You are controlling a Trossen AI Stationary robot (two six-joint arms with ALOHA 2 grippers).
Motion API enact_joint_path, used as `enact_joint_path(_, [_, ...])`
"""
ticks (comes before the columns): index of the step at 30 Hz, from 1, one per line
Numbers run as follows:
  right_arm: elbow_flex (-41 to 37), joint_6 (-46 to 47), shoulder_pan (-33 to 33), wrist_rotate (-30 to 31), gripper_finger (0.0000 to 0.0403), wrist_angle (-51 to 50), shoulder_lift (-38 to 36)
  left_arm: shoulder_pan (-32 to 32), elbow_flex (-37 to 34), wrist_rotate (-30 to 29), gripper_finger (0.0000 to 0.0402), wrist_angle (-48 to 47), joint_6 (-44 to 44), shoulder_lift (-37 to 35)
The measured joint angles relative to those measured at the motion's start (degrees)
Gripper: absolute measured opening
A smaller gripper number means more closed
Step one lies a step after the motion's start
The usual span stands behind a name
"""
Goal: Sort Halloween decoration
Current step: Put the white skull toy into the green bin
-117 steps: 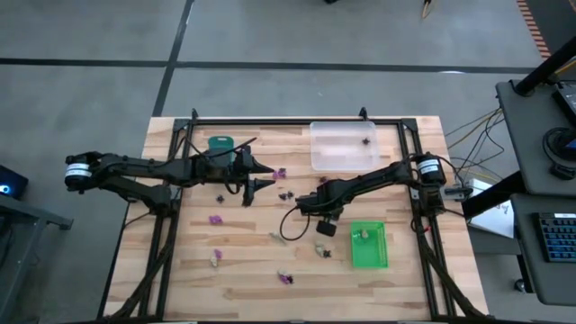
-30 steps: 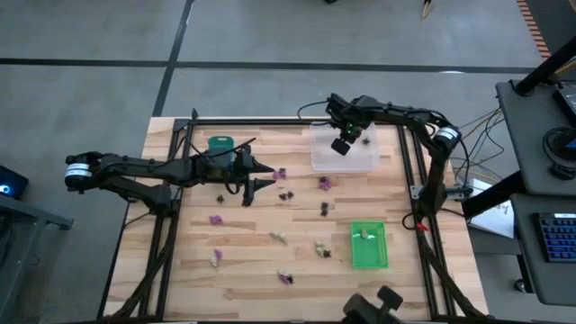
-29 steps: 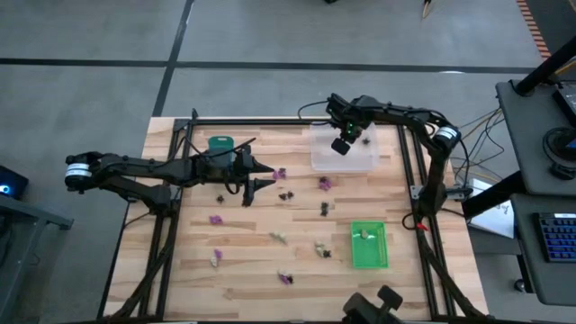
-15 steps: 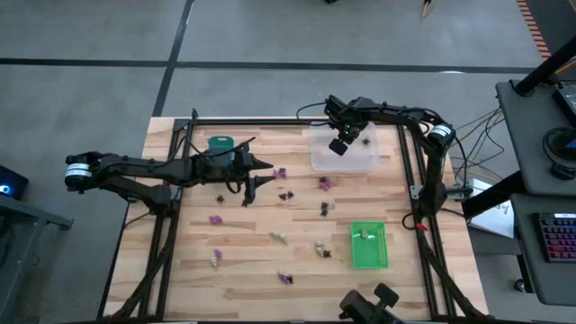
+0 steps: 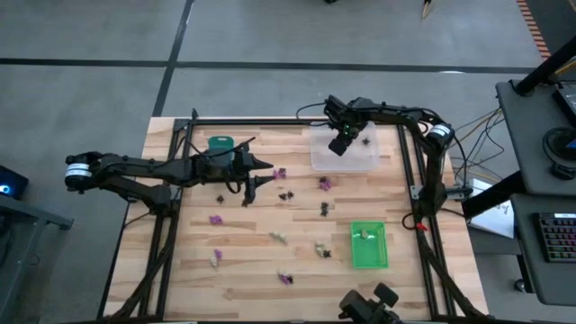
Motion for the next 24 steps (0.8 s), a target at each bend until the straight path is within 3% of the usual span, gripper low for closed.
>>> enact_joint_path(12, [0.0, 4.3, 1.9, -0.1, 0.0101, -5.4, -7.3, 0.0, 0.0, 0.0, 0.0168, -0.6, -1.9, 0.0])
enact_joint_path(24, [0.0, 6.8, 13.3, -0.1, 0.01, -5.6, -19.2, -0.6, 0.0, 0.3, 0.0168, -4.1, -3.7, 0.0])
